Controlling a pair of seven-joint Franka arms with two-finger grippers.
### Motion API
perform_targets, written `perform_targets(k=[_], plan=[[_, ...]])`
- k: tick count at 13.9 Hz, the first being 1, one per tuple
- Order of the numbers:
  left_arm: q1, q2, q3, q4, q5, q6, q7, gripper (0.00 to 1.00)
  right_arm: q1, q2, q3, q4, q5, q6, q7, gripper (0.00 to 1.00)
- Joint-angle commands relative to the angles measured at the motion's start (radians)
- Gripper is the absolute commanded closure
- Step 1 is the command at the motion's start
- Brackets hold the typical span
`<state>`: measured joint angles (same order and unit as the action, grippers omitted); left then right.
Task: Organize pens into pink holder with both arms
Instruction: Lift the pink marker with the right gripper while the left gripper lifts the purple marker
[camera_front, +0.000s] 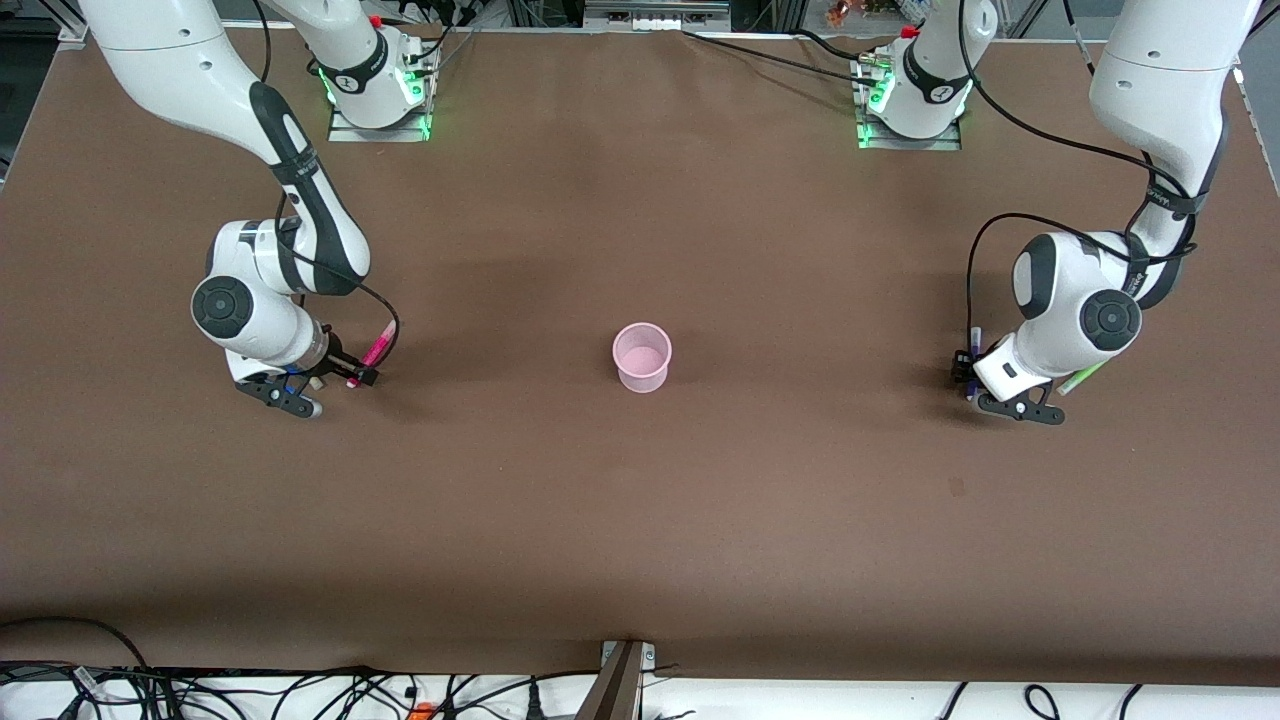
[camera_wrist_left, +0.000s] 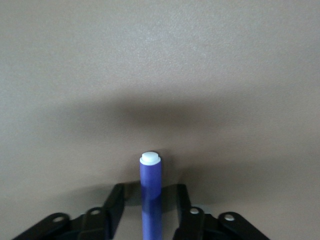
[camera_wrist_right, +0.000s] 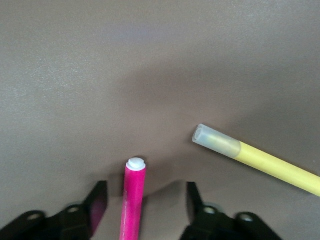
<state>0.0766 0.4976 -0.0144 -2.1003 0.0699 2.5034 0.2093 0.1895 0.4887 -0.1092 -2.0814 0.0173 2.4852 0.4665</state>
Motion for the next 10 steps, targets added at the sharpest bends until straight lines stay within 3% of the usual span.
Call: perform_targets(k=[1, 2, 3, 7, 10], plan=[[-0.006, 0.007, 0.001, 0.013, 0.014, 0.005, 0.025, 0.93, 0.002, -0.007, 0.003, -0.014, 0.007, 0.017, 0.012, 0.74], [-0.006, 0.007, 0.001, 0.013, 0.013, 0.005, 0.028, 1.0, 0.002, -0.007, 0.005, -0.014, 0.007, 0.015, 0.014, 0.87], [-0.006, 0.006, 0.001, 0.013, 0.013, 0.005, 0.028, 1.0, 0.002, -0.009, 0.006, -0.014, 0.007, 0.015, 0.017, 0.98], [-0.003, 0.002, -0.004, 0.013, 0.013, 0.002, 0.03, 1.0, 0.001, -0.034, 0.01, -0.012, 0.007, 0.001, 0.02, 1.0], [-0.003, -0.002, -0.006, 0.016, 0.013, -0.001, 0.028, 1.0, 0.004, -0.105, 0.02, 0.004, 0.007, -0.101, 0.105, 1.0]])
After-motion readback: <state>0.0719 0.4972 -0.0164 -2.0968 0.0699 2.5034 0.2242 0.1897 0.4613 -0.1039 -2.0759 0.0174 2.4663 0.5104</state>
